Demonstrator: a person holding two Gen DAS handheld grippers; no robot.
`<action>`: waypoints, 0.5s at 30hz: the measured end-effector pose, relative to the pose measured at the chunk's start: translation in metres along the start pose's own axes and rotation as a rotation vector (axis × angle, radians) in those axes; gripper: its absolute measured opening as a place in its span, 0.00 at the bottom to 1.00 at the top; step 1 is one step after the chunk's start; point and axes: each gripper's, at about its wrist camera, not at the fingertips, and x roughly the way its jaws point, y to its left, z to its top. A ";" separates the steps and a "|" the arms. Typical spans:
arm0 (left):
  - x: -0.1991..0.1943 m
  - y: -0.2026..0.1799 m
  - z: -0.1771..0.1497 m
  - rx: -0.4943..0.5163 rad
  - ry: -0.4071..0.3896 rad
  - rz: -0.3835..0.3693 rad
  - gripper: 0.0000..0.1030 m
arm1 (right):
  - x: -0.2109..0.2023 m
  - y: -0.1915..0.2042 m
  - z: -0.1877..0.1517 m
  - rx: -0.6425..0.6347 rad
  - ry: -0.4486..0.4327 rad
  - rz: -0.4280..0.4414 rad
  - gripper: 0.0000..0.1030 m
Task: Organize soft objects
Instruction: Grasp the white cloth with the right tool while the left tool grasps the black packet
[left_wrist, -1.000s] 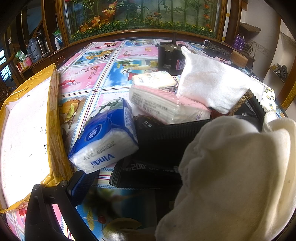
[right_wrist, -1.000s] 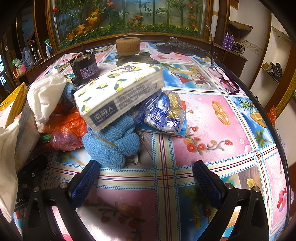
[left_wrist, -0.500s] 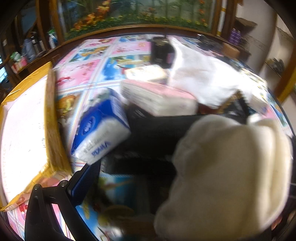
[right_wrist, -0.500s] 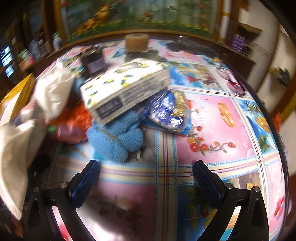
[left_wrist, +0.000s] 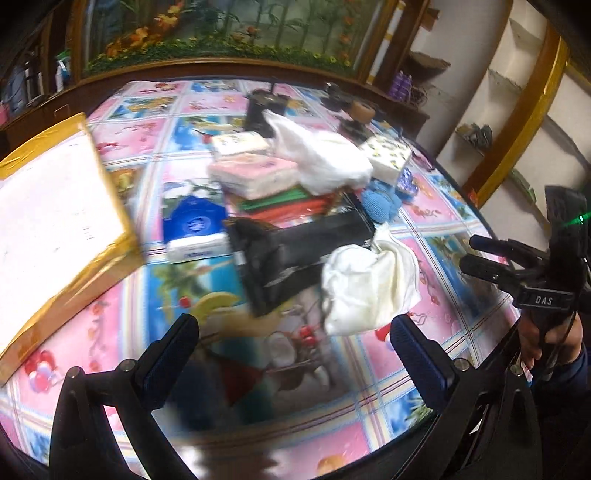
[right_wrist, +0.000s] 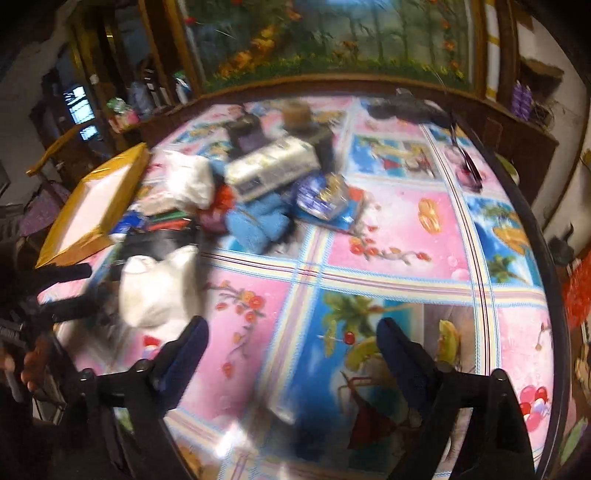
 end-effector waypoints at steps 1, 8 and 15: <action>-0.003 0.006 0.000 -0.011 -0.011 0.007 1.00 | -0.005 0.009 0.000 -0.034 -0.019 0.036 0.76; -0.005 0.032 -0.005 -0.109 -0.050 0.061 1.00 | -0.017 0.037 0.003 -0.120 -0.084 0.019 0.69; 0.012 0.021 -0.007 -0.044 -0.057 0.059 1.00 | -0.023 -0.003 0.002 0.036 -0.031 0.058 0.36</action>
